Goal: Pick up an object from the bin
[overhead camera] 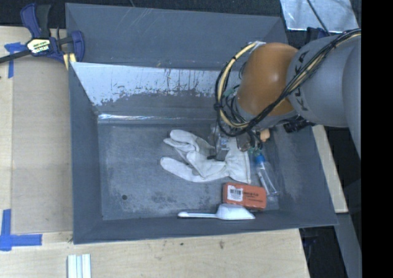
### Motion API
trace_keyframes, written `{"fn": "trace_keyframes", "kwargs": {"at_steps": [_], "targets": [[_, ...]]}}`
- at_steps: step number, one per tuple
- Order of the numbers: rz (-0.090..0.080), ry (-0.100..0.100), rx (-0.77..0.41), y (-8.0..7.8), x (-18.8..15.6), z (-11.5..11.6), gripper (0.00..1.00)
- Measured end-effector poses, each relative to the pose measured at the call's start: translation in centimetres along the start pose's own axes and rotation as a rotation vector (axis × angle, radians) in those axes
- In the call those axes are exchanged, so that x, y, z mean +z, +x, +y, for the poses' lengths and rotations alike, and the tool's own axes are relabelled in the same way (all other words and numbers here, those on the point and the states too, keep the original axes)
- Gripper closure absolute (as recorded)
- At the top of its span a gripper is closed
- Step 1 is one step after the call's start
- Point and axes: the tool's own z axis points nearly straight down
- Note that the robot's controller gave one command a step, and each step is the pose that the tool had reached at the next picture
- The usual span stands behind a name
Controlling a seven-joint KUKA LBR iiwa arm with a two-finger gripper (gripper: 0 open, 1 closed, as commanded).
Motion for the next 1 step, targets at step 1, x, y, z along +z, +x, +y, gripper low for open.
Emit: {"fn": "trace_keyframes", "kwargs": {"at_steps": [1], "targets": [[0.009,0.0,0.003,0.91,-5.41,-0.45,1.0]]}}
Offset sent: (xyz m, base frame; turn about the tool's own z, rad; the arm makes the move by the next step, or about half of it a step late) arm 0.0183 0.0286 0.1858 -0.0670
